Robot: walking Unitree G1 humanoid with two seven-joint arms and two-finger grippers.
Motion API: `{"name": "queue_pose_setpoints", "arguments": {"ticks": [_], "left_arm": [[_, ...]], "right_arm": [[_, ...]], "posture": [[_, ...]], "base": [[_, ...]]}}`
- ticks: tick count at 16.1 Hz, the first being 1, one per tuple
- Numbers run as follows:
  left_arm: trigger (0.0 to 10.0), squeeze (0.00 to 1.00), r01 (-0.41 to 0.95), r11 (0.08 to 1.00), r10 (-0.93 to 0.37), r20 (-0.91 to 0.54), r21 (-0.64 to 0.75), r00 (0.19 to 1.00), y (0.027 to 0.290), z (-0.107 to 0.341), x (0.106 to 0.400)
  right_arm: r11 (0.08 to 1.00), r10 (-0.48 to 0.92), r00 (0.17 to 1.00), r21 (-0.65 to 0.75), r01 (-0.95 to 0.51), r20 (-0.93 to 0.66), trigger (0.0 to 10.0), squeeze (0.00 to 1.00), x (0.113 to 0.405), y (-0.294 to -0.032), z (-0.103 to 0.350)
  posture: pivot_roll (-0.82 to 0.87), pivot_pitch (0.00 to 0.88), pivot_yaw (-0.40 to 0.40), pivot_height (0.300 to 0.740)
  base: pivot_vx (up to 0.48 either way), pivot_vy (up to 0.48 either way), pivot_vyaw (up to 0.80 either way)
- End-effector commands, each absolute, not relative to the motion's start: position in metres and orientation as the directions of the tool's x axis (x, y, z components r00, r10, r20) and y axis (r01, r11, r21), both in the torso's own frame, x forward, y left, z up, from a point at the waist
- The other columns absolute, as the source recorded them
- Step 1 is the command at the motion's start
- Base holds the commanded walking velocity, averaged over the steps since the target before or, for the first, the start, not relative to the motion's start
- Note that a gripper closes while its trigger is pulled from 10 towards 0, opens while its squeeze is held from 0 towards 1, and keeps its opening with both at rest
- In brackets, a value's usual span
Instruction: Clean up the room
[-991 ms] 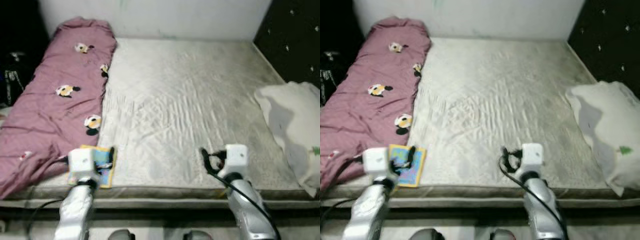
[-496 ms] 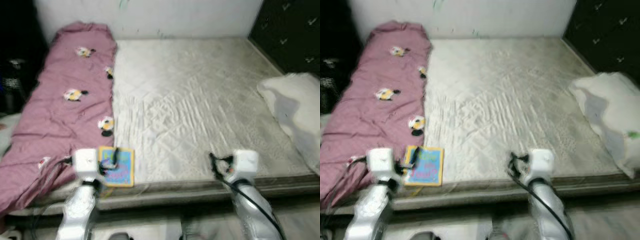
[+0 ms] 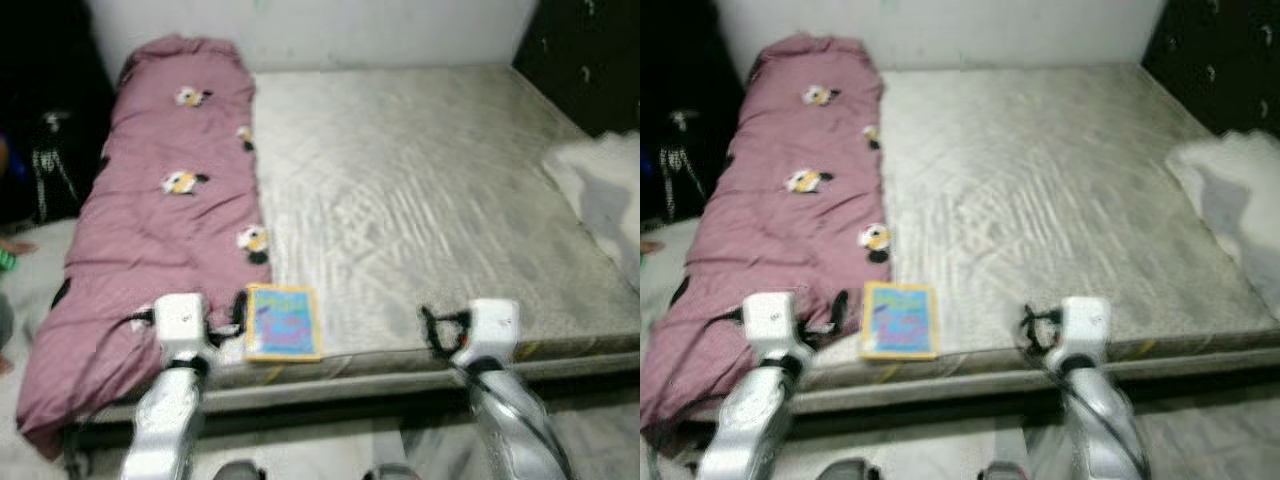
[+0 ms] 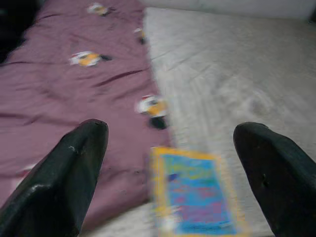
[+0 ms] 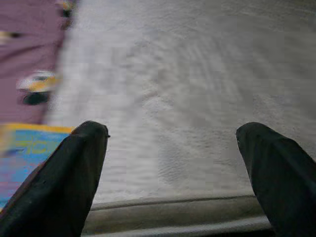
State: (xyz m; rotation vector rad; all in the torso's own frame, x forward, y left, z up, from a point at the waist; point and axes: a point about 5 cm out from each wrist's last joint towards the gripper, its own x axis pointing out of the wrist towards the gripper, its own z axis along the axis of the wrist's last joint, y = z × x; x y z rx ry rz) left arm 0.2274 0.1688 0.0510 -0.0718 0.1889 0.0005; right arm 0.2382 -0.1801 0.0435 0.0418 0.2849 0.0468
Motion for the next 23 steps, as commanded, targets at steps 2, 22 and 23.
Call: {"name": "queue_pose_setpoints", "arguments": {"ticks": [2, 22, 23], "left_arm": [[10.0, 0.00, -0.002, 0.997, -0.012, -0.181, -0.078, 0.983, 0.165, 0.054, 0.230], [10.0, 0.00, 0.038, 0.995, -0.049, -0.115, -0.093, 0.992, 0.158, 0.063, 0.239], [10.0, 0.00, 0.037, 0.996, -0.046, -0.114, -0.086, 0.992, 0.157, 0.063, 0.240]], "right_arm": [[0.999, 0.041, 0.961, 0.036, -0.033, -0.272, 10.0, 0.00, 0.239, -0.186, 0.047], [0.998, 0.054, 0.968, 0.025, -0.050, -0.244, 10.0, 0.00, 0.247, -0.182, 0.051], [0.998, 0.055, 0.968, 0.024, -0.050, -0.244, 10.0, 0.00, 0.248, -0.182, 0.051]], "posture": [[-0.02, 0.055, 0.011, 0.740], [-0.02, 0.042, 0.010, 0.740], [-0.02, 0.039, 0.011, 0.740]], "base": [[0.000, 0.480, 0.00], [0.072, 0.144, 0.00], [0.000, 0.000, 0.00]]}}
